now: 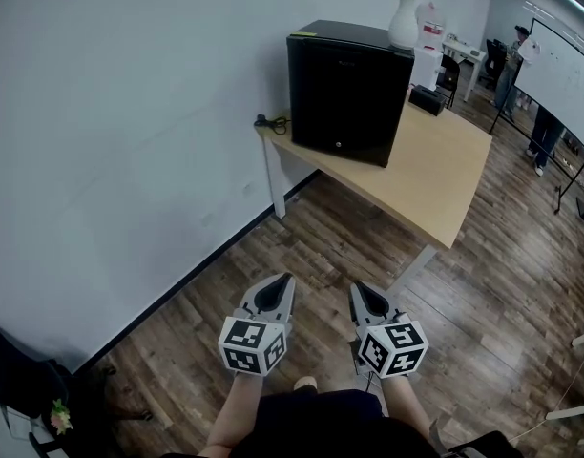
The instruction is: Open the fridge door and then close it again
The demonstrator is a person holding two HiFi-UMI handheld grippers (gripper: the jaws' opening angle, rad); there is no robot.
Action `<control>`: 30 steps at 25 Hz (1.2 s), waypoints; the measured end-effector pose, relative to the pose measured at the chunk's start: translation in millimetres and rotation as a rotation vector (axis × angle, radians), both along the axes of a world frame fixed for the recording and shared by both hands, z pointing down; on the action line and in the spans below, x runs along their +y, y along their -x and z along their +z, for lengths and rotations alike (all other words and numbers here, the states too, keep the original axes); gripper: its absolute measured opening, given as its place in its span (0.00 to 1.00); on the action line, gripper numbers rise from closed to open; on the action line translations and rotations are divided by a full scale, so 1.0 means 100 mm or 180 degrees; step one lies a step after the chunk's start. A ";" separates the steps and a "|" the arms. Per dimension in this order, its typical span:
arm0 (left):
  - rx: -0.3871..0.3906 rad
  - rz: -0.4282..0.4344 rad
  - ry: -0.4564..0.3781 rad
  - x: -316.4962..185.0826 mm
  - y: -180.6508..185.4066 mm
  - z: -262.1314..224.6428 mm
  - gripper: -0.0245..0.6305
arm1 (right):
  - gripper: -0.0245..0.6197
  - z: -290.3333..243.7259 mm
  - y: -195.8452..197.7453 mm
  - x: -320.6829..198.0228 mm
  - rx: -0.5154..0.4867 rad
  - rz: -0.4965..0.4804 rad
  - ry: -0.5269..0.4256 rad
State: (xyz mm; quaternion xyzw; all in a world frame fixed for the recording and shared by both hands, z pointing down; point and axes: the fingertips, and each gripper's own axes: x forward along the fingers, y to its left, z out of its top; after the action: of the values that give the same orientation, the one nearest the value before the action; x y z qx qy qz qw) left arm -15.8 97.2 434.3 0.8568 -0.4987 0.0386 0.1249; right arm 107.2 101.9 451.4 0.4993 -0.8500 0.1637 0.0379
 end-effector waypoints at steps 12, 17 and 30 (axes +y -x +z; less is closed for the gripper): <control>0.0033 -0.0048 0.0113 -0.13 0.23 0.13 0.05 | 0.02 0.16 0.19 -0.15 0.0069 -0.0104 0.0166; 0.0060 -0.0047 0.0172 -0.21 0.21 0.24 0.05 | 0.02 0.26 0.15 -0.22 0.0143 -0.0068 0.0234; 0.0079 -0.0078 0.0162 -0.82 0.17 0.25 0.05 | 0.02 0.31 0.12 -0.85 0.0128 -0.0082 0.0235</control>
State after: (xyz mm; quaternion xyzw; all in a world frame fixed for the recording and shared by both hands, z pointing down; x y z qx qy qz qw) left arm -32.9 15.1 459.5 0.8476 -0.5064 0.0391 0.1533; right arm 95.2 17.0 482.0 0.4897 -0.8488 0.1844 0.0755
